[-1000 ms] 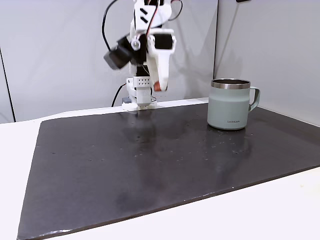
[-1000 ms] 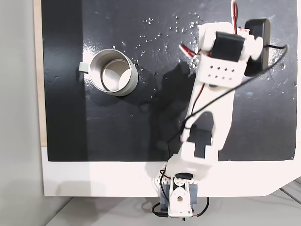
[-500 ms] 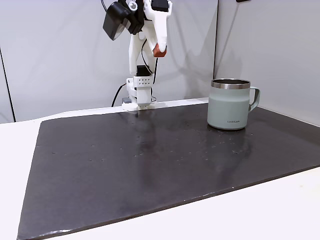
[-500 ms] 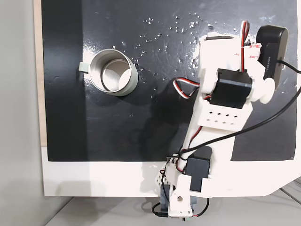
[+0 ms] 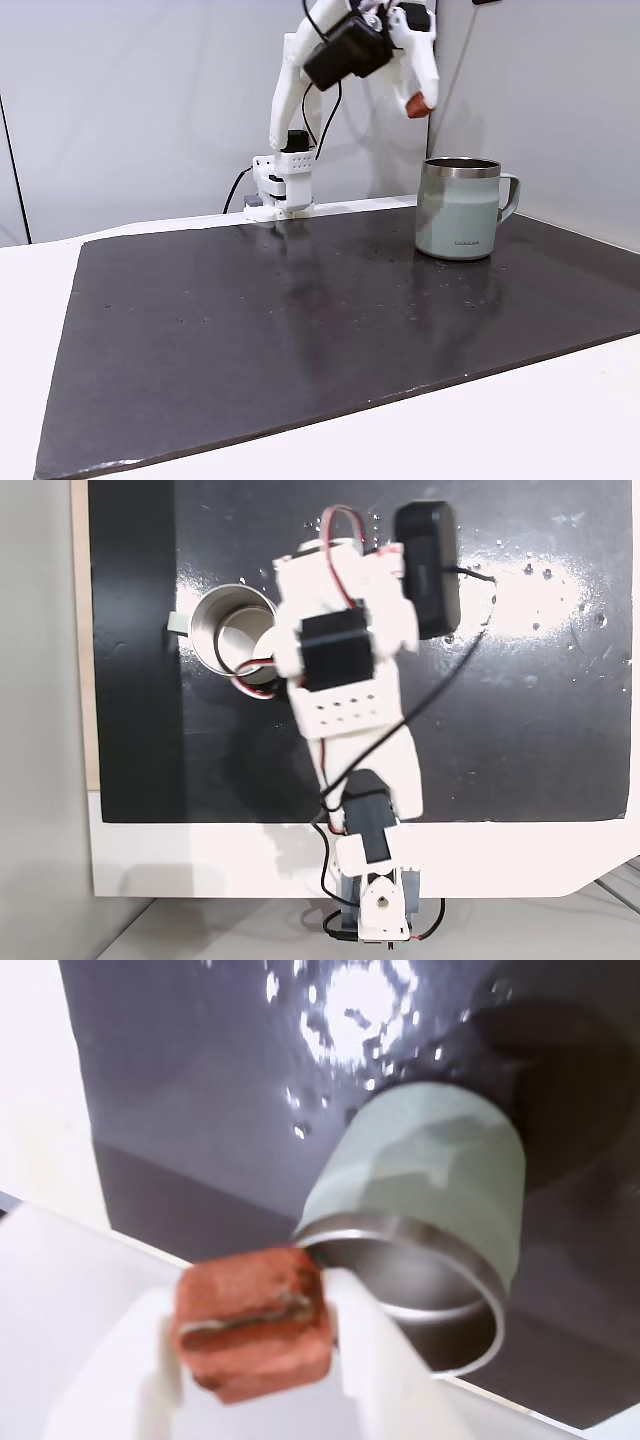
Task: Grasp a cube and put it in the cup.
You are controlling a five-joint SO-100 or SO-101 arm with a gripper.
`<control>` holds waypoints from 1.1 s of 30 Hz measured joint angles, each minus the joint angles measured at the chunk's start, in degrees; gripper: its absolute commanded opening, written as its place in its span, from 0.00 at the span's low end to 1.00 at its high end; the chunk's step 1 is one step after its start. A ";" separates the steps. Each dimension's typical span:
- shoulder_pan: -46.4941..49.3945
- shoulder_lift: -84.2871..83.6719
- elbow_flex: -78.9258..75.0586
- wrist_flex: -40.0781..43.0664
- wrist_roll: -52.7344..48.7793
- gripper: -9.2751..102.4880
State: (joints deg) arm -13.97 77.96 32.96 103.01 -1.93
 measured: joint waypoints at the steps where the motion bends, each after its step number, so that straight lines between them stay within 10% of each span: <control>1: -1.32 -0.97 -0.35 0.00 0.26 0.13; 25: -18.11 -6.94 6.86 -0.09 -3.60 0.12; 33: -18.11 -5.01 7.21 -0.09 -4.31 0.29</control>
State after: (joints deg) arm -32.08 72.95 40.17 102.92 -6.24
